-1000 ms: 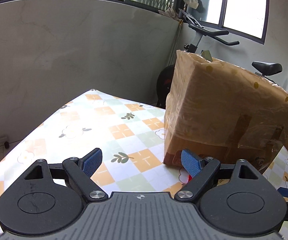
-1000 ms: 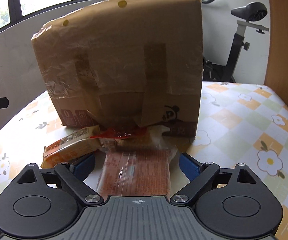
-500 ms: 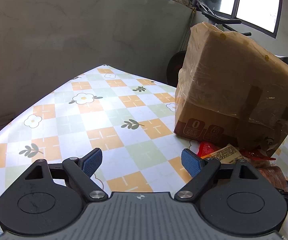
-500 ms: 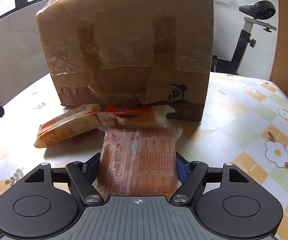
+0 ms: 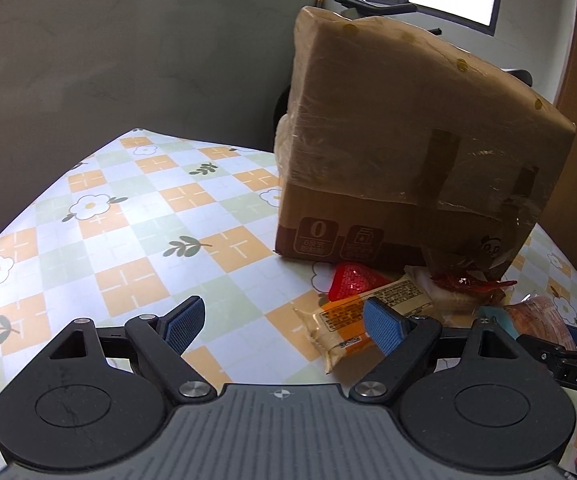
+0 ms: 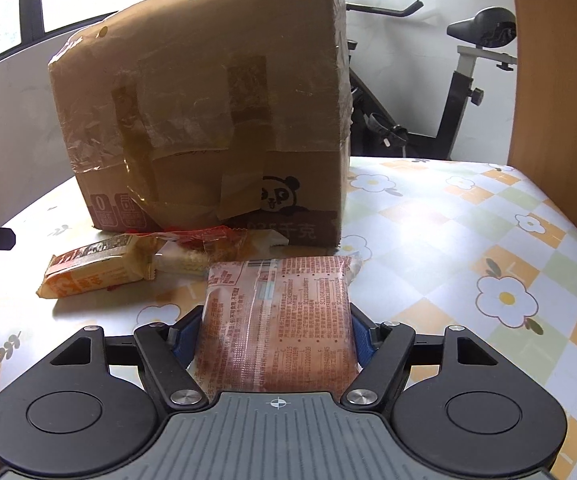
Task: Organize snacks
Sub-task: 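Close right tool on the pink bread while left tool grasps the orange-wrapped bar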
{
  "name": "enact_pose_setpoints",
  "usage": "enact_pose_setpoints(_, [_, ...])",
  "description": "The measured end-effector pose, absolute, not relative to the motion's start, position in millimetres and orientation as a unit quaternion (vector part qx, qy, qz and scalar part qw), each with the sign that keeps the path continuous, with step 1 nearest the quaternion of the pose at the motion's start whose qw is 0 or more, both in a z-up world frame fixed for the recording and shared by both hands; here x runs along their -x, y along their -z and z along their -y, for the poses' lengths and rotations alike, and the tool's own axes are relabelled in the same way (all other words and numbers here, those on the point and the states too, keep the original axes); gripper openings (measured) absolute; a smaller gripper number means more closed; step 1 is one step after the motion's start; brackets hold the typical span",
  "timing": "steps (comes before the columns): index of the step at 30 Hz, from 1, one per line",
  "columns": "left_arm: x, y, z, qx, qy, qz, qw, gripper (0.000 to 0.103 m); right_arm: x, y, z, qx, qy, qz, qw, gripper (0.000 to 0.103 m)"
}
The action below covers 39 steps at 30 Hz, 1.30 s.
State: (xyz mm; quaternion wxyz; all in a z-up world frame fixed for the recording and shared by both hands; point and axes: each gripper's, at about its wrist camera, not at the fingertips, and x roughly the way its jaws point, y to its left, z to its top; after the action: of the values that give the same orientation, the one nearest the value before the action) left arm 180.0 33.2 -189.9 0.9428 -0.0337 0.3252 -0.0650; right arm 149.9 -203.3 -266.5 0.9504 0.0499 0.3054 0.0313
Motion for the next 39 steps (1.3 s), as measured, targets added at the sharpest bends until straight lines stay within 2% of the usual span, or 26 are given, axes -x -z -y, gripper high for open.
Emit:
enact_pose_setpoints(12, [-236.2, 209.0, 19.4, -0.058, 0.211, -0.333, 0.917, 0.088, -148.0, 268.2, 198.0, -0.036, -0.061, -0.298, 0.952, 0.067])
enact_pose_setpoints(20, [-250.3, 225.7, 22.1, -0.039, 0.250, -0.374, 0.892, 0.088, -149.0, 268.9, 199.2, -0.041, -0.060, -0.298, 0.952, 0.068])
enact_pose_setpoints(26, [-233.2, 231.1, 20.3, -0.037, 0.250, -0.401, 0.880, 0.087, -149.6, 269.1, 199.6, -0.045, -0.061, -0.298, 0.952, 0.068])
enact_pose_setpoints(30, [-220.7, 233.9, 22.7, -0.032, 0.245, -0.409, 0.878, 0.081, -149.6, 269.3, 199.8, -0.046, -0.061, -0.298, 0.951, 0.068])
enact_pose_setpoints(36, [-231.4, 226.9, 27.4, -0.039, 0.248, -0.390, 0.886, 0.080, -149.5, 269.3, 199.9, -0.045, -0.061, -0.299, 0.951, 0.068])
enact_pose_setpoints(38, [-240.5, 227.8, 27.9, -0.037, 0.249, -0.390, 0.886, 0.076, -150.1, 269.2, 199.3, -0.046, -0.061, -0.299, 0.951, 0.068])
enact_pose_setpoints(39, [-244.0, 229.8, 28.7, -0.040, 0.245, -0.393, 0.886, 0.069, -150.1, 269.2, 199.3, -0.046, -0.061, -0.299, 0.951, 0.068])
